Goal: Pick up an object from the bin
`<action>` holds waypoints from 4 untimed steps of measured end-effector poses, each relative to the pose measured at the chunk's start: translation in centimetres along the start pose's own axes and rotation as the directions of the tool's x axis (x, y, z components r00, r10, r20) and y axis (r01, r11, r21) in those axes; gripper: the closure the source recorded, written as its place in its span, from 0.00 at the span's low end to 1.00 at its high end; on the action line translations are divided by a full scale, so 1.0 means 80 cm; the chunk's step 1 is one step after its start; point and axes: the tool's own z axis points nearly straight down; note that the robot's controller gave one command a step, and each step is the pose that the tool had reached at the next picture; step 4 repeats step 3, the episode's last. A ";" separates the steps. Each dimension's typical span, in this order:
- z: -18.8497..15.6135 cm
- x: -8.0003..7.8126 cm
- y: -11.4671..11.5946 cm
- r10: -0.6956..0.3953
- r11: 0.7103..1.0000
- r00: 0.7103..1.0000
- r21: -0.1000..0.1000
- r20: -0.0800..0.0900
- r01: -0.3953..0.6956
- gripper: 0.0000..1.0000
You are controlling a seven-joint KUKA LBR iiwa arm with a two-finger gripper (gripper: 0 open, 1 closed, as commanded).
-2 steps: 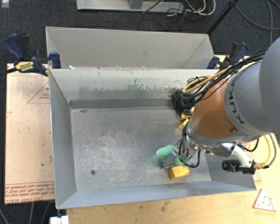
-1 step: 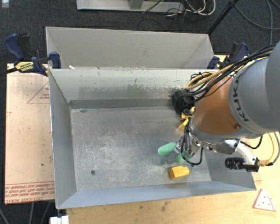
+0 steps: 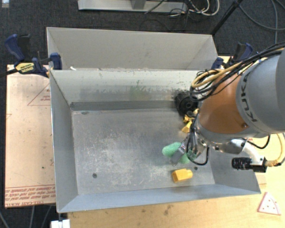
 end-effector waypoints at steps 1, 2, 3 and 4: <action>-0.022 0.001 -0.001 0.000 1.000 1.000 0.003 -0.003 0.000 1.00; -0.045 0.000 0.000 -0.002 1.000 1.000 -0.002 0.003 0.002 1.00; -0.056 0.000 0.001 -0.002 1.000 1.000 -0.004 0.004 0.002 1.00; -0.056 0.000 0.001 -0.002 1.000 1.000 -0.004 0.004 0.002 1.00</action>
Offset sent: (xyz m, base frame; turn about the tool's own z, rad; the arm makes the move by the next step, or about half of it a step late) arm 0.0001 0.0000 0.0487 0.0000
